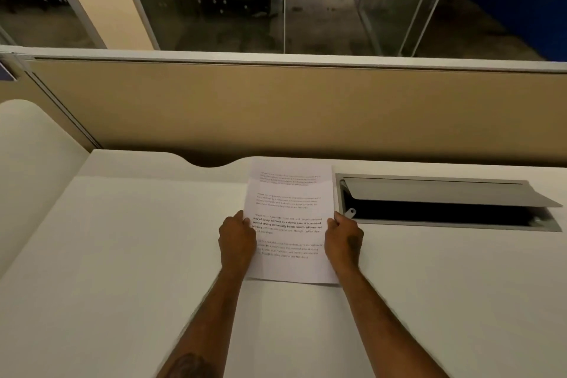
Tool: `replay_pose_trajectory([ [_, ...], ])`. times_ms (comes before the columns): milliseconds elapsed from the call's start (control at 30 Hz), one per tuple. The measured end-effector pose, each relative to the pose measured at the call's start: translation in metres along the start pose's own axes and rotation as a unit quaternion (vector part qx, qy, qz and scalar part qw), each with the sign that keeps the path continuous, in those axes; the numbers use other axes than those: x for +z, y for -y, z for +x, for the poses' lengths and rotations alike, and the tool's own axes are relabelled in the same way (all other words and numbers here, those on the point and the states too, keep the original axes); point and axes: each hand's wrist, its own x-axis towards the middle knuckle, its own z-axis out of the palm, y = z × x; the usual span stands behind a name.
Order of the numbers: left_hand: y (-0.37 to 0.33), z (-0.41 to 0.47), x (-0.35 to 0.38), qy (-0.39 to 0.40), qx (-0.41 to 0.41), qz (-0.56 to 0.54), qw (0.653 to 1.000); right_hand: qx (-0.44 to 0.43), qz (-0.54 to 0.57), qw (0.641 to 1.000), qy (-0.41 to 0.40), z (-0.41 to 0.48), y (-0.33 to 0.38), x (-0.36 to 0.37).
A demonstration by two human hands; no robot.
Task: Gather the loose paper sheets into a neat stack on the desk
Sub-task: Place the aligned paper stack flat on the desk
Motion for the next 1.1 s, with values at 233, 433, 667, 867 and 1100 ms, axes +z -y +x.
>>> replay_pose_trajectory([
  [233,0.005,0.0,-0.001,-0.018,-0.026,0.001,0.999,0.002,0.0,1.0,-0.014,0.008,-0.003,0.003],
  [433,0.008,0.004,0.001,-0.027,-0.04,-0.007,0.999,0.006,-0.005,1.0,-0.014,0.013,0.0,0.003],
  [667,0.009,0.002,-0.003,-0.077,-0.005,0.014,0.997,0.009,0.002,1.0,-0.023,0.013,-0.002,0.003],
  [867,0.012,0.004,-0.004,-0.054,-0.009,0.014,0.998,-0.002,0.003,1.0,-0.017,0.012,-0.004,0.003],
  [1100,0.012,-0.014,-0.018,-0.031,-0.011,-0.016,0.999,-0.006,-0.044,0.999,-0.007,-0.003,-0.003,-0.004],
])
